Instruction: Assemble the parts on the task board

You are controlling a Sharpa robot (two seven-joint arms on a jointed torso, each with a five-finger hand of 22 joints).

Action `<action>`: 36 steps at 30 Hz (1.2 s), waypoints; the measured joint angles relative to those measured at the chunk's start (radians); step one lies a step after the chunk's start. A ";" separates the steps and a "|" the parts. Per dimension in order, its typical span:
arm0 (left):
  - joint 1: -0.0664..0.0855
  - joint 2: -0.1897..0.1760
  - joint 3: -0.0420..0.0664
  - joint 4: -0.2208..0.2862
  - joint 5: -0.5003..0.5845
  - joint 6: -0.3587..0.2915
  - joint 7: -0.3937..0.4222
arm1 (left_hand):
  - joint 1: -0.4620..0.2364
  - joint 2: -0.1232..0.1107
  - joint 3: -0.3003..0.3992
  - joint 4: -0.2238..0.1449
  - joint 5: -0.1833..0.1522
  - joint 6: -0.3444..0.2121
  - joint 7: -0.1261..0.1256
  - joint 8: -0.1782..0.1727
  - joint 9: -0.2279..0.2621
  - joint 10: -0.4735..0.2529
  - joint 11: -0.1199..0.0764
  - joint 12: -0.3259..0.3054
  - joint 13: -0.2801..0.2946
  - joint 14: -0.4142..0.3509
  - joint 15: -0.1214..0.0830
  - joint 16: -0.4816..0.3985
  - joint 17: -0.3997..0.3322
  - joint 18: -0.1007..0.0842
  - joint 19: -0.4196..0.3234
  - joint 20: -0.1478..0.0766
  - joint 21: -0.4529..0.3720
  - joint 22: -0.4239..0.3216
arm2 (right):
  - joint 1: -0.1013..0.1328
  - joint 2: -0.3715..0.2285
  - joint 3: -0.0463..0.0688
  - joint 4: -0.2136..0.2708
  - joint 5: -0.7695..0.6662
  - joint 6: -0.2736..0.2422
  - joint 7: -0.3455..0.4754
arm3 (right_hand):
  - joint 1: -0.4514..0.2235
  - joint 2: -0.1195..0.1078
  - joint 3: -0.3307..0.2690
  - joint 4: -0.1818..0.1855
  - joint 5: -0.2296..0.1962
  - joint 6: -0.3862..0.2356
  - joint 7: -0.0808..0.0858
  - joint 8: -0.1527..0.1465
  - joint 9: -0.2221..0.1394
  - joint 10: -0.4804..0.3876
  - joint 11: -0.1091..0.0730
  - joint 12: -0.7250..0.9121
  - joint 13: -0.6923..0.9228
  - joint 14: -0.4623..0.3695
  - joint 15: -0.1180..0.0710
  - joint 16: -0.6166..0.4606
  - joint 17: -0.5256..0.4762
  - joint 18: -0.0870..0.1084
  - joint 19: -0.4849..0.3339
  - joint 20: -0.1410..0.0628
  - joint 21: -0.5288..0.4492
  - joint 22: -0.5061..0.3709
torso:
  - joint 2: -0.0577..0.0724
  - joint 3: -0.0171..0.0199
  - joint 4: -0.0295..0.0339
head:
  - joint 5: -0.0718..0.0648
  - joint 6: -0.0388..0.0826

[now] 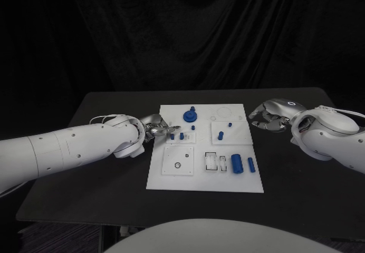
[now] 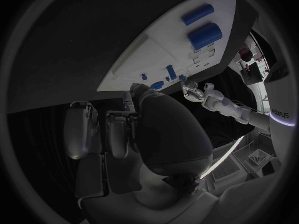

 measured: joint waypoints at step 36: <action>0.034 0.176 0.001 -0.212 -0.437 -0.141 0.507 | 0.593 -0.146 0.333 -0.097 0.121 -0.221 0.010 -0.100 -0.435 -0.864 0.118 -1.201 -0.707 -0.336 0.083 -0.324 -0.255 0.061 -0.214 0.076 -0.223 0.000 | 0.000 -0.010 0.000 -0.004 0.008 -0.005 0.005 | 0.000 0.000 0.000 0.000 0.004 0.004 0.004 0.000 0.000 0.000 0.000 -0.004 0.000 0.000 0.000 -0.005 0.000 0.000 0.000 0.000 -0.004 0.000 | 0.002 -0.0017 0.0005 | -0.011 0.000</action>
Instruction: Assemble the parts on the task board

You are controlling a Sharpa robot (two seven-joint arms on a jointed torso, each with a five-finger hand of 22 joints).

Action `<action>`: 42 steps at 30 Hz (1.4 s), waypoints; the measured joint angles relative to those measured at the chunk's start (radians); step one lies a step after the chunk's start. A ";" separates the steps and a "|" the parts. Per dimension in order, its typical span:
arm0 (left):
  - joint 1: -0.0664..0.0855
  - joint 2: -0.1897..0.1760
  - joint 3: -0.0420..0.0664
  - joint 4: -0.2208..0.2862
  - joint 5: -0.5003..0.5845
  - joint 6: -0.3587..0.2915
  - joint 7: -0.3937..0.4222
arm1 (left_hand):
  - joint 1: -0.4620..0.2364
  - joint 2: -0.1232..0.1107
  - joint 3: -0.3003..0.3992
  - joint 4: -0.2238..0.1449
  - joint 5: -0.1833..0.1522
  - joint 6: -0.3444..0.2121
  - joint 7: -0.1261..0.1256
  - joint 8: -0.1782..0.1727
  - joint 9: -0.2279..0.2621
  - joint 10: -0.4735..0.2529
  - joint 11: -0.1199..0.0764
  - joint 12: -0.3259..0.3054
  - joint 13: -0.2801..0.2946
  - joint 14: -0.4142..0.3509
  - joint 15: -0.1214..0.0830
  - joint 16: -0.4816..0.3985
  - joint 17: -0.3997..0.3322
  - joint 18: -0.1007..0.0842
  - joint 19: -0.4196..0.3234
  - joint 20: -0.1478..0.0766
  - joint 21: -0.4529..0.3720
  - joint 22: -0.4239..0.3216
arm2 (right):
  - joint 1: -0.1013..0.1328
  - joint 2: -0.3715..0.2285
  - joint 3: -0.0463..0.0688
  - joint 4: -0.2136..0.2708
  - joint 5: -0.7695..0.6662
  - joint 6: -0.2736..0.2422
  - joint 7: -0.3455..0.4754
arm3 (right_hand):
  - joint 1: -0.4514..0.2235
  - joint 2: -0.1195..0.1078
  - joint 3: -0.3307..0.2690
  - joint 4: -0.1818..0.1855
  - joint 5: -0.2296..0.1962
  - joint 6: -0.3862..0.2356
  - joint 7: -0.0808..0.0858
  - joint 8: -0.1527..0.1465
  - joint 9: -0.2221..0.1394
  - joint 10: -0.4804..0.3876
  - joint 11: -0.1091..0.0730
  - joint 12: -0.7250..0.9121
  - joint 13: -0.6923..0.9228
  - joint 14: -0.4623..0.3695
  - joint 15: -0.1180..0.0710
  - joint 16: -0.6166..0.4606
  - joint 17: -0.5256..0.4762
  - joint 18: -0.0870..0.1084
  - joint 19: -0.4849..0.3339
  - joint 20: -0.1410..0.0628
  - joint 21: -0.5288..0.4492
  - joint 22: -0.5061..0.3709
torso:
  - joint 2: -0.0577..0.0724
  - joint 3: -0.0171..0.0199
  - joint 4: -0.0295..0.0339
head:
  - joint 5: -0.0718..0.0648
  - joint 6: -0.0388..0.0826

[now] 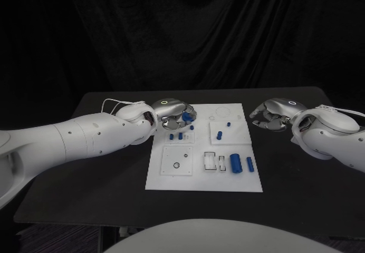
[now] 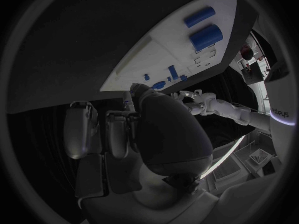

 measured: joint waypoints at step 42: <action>-0.023 0.092 0.000 -0.114 -0.052 0.112 -0.064 | -0.053 -0.005 0.081 -0.130 -0.048 -0.024 -0.006 0.000 -0.156 -0.072 0.018 0.113 0.096 -0.032 0.032 0.069 -0.004 0.001 -0.029 0.020 0.027 0.000 | 0.000 -0.008 0.000 0.008 0.006 0.002 -0.002 | 0.000 0.000 0.003 -0.003 0.000 0.000 0.000 0.000 0.000 0.000 0.000 -0.004 0.000 0.000 0.000 0.000 0.000 0.000 0.000 0.000 -0.005 0.000 | 0.003 0.0015 -0.0087 | -0.004 0.000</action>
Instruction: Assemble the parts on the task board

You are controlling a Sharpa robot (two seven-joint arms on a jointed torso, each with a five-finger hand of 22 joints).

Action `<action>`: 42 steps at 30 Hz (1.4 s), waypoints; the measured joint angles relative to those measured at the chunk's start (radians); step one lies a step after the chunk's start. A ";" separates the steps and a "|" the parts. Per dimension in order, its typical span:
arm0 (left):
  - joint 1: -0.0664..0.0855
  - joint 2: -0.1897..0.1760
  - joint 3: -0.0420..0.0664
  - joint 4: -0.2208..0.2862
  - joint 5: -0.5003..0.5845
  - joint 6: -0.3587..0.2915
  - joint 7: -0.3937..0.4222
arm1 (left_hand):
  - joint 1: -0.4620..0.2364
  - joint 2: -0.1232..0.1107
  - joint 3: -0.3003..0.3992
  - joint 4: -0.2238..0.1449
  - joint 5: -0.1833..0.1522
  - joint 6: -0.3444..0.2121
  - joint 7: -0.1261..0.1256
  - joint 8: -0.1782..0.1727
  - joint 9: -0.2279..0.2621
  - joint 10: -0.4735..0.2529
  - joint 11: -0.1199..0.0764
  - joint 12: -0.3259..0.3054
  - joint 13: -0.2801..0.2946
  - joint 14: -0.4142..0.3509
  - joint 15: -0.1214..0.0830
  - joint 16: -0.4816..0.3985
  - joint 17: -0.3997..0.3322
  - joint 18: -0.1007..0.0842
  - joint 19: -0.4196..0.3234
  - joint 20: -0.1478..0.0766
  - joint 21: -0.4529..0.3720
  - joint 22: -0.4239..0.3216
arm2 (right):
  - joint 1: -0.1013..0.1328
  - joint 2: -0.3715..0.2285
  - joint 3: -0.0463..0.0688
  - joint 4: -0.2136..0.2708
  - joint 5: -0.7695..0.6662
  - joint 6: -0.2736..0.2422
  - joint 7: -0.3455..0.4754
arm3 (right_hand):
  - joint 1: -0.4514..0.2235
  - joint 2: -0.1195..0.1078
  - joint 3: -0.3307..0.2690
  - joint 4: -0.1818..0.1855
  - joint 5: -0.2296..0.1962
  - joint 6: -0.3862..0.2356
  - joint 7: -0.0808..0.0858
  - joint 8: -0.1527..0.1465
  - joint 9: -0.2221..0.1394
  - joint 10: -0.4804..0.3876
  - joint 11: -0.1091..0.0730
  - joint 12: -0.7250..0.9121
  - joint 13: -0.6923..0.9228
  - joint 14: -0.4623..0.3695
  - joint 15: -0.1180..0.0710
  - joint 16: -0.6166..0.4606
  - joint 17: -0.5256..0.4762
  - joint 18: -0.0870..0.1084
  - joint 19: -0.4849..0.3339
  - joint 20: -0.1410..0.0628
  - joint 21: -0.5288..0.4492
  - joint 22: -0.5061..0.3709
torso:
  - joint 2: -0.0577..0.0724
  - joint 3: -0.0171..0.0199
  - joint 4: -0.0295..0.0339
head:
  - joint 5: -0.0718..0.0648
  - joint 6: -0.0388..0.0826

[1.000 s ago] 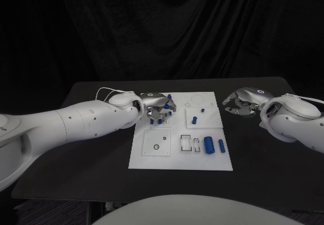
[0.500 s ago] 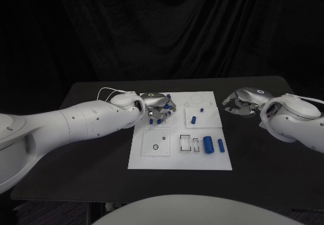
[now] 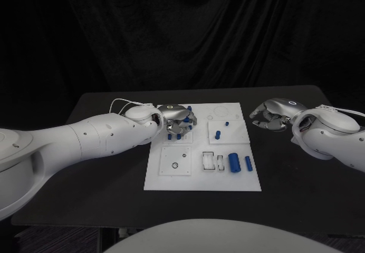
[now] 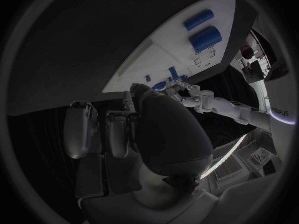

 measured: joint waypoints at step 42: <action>-0.031 0.046 0.002 -0.073 -0.042 -0.063 -0.001 | 0.038 0.073 -0.070 -0.069 -0.068 0.126 0.004 0.069 0.044 0.142 -0.088 0.117 0.085 0.070 -0.070 0.030 0.003 -0.016 0.077 -0.049 0.068 0.000 | 0.000 0.006 0.000 0.002 0.000 0.004 -0.001 | -0.004 -0.004 0.000 0.000 0.000 0.000 0.000 0.000 -0.001 0.000 0.000 -0.004 0.000 0.000 0.000 0.000 0.000 0.000 0.000 0.000 0.000 0.001 | 0.000 -0.0007 -0.0019 | -0.011 0.000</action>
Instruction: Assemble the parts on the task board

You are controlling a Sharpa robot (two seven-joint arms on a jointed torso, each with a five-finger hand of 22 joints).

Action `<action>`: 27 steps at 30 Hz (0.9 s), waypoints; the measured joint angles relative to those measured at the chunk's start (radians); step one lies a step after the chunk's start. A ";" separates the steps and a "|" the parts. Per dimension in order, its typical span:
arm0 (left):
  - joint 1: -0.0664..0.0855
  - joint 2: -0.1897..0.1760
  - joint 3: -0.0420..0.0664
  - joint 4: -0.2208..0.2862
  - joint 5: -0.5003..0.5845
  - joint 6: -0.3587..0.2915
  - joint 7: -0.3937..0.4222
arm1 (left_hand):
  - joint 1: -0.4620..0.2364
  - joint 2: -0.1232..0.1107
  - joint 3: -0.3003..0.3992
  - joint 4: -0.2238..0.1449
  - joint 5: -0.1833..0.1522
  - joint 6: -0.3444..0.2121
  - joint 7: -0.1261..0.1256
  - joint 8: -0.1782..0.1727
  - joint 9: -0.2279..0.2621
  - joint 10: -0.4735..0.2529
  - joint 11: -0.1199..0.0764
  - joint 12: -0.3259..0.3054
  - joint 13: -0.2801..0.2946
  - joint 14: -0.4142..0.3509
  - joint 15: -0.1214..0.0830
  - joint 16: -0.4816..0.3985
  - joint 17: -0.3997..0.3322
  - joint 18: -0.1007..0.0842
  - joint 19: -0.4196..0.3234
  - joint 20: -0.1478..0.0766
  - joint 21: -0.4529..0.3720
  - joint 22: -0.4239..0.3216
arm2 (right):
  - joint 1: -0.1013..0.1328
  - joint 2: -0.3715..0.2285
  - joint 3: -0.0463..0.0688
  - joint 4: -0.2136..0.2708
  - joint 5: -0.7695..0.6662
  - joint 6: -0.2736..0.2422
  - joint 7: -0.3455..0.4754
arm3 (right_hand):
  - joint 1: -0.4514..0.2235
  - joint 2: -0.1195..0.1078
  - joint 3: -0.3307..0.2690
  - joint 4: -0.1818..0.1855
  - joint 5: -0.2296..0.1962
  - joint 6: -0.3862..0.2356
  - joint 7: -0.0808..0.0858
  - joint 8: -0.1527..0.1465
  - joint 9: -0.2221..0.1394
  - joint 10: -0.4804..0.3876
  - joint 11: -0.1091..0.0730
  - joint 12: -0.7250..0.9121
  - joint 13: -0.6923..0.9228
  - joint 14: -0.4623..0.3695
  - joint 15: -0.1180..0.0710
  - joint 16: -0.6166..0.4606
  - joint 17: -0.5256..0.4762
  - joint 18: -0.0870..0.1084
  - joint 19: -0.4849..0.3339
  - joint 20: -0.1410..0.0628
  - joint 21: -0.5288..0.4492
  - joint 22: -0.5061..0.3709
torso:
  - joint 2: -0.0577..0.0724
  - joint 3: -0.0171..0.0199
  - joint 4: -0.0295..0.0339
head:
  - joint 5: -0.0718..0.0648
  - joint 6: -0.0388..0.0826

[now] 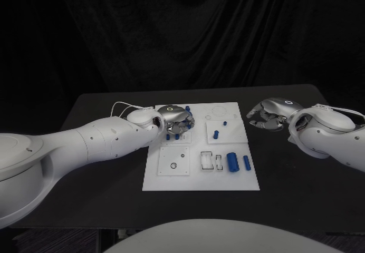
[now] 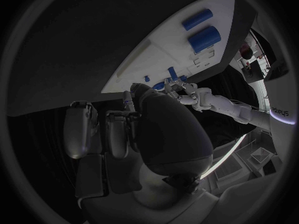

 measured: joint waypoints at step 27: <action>0.060 -0.251 -0.002 0.257 -0.004 -0.100 0.007 | -0.005 -0.009 -0.003 -0.004 -0.006 0.054 0.018 0.007 -0.005 0.064 0.000 -0.051 -0.057 -0.001 -0.003 -0.047 -0.072 0.000 0.024 -0.014 0.007 0.000 | 0.000 0.001 0.000 -0.004 0.005 0.003 0.000 | 0.000 0.000 0.003 -0.003 0.000 0.000 0.000 0.000 0.000 0.000 0.000 0.000 0.000 0.000 0.000 -0.004 0.000 0.000 0.000 0.000 -0.003 0.000 | -0.004 0.0013 0.0054 | 0.003 0.000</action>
